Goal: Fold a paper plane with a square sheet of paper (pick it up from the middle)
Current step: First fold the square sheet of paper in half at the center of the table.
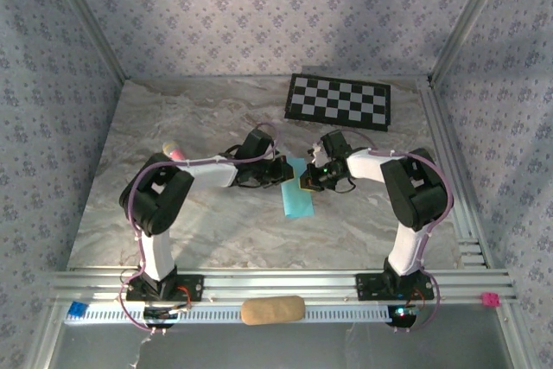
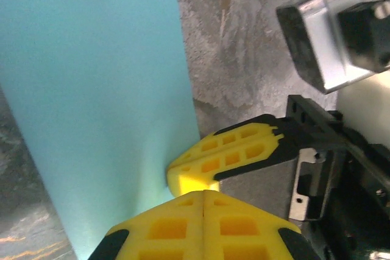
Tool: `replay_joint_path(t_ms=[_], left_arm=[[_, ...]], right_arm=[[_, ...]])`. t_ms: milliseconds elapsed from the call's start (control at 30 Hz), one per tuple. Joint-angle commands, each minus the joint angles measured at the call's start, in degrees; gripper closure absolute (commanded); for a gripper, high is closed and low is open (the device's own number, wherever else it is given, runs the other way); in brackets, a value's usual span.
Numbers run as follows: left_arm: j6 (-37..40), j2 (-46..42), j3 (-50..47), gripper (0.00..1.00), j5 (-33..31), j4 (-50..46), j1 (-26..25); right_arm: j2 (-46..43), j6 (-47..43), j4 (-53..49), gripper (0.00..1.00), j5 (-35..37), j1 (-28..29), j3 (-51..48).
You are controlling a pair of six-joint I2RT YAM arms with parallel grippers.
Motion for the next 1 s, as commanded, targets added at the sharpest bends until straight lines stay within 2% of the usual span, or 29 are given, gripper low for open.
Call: replay_joint_path(t_ms=[0,200,400,567,767,900,967], left_arm=[[1.78,1.22,-2.2,1.0,-1.09,0.78,-0.08],[3.34,3.42,-4.64,1.0,-2.63,1.65,0.04],[5.87,2.67,-5.29,1.0,-7.96,-3.79,0.48],[4.82,-0.05,-3.5,0.98,-5.04,-3.76,0.22],[-1.19,-3.14,-2.01,0.94,-1.14,-1.25,-1.59],[-4.43,-1.31,-2.57,0.94,1.94,2.87,-2.86],[-4.9,-0.62,-3.29,0.95,1.4,2.59,-3.22]], right_arm=[[3.0,0.0,-5.12,1.0,8.62,-0.33,-2.19],[3.15,0.31,-4.42,1.0,8.62,-0.33,-2.91],[3.14,0.91,-3.42,1.0,8.91,-0.24,-4.07],[2.93,1.33,-2.96,1.0,8.96,-0.24,-4.4],[2.77,1.55,-2.94,1.0,9.17,-0.15,-4.52],[2.96,1.46,-2.98,1.0,9.09,-0.13,-4.38],[2.86,1.46,-3.08,1.0,9.22,-0.06,-4.45]])
